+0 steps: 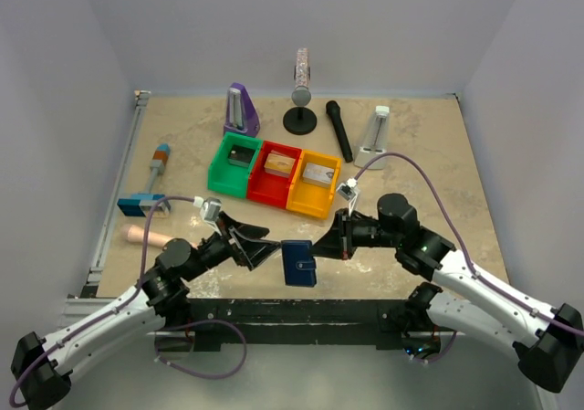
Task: Take the credit cards out of the card holder
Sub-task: Pick up the card holder from the center of the board.
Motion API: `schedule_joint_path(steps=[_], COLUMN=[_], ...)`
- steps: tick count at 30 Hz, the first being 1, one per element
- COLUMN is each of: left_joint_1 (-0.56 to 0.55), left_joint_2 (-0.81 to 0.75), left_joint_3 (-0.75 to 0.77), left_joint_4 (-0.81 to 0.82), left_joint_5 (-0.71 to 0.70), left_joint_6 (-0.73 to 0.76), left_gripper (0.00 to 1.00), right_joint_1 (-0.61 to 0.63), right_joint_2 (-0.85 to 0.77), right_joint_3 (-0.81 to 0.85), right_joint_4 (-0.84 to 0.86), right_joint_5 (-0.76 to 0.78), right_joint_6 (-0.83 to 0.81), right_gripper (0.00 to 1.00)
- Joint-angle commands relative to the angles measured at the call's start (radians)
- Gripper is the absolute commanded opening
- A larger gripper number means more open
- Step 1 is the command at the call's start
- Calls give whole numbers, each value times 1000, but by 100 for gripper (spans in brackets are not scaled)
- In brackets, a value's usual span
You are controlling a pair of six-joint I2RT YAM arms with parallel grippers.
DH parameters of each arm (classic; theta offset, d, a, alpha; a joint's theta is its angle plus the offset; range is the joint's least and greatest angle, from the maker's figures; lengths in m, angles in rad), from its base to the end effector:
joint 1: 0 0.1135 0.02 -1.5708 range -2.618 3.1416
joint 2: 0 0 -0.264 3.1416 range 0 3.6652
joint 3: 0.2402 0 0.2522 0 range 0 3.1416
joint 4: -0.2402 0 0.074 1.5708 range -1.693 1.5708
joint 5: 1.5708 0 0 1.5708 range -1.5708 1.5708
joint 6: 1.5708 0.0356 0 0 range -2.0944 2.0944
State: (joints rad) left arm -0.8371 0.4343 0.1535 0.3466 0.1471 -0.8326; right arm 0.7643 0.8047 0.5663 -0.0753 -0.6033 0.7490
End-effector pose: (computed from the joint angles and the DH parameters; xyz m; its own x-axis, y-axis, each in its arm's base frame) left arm 0.0909 -0.1086 0.2215 -0.5862 -0.4425 -0.6786 0.5929 0.3365 -0.7316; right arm 0.1213 0.1443 0.2723 -0.8164 -0.0059 -0.5774 -0.5510 0.3072 0.7759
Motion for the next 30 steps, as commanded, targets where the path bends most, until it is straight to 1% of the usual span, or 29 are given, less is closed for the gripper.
schedule_joint_path(steps=[1, 5, 10, 13, 18, 22, 30], left_joint_1=[12, 15, 18, 20, 26, 27, 30], left_joint_2=[-20, 27, 83, 122, 130, 118, 139], left_joint_3=[-17, -14, -29, -22, -37, -46, -43], left_joint_4=[103, 141, 296, 353, 403, 430, 485], left_joint_5=[78, 144, 253, 302, 321, 332, 371], left_joint_6=[15, -2, -33, -40, -48, -46, -56], left_gripper=[100, 100, 100, 100, 98, 90, 68], right_joint_1=[-10, -10, -8, -10, -10, -10, -10], right_joint_2=[5, 27, 51, 57, 62, 70, 94], right_joint_3=[55, 52, 49, 50, 55, 53, 53], right_joint_4=[140, 218, 282, 295, 290, 290, 296], right_joint_5=[-105, -147, -182, -191, -194, -197, -196], right_joint_6=[49, 76, 108, 110, 105, 102, 101], right_gripper=[0, 0, 0, 0, 0, 0, 0])
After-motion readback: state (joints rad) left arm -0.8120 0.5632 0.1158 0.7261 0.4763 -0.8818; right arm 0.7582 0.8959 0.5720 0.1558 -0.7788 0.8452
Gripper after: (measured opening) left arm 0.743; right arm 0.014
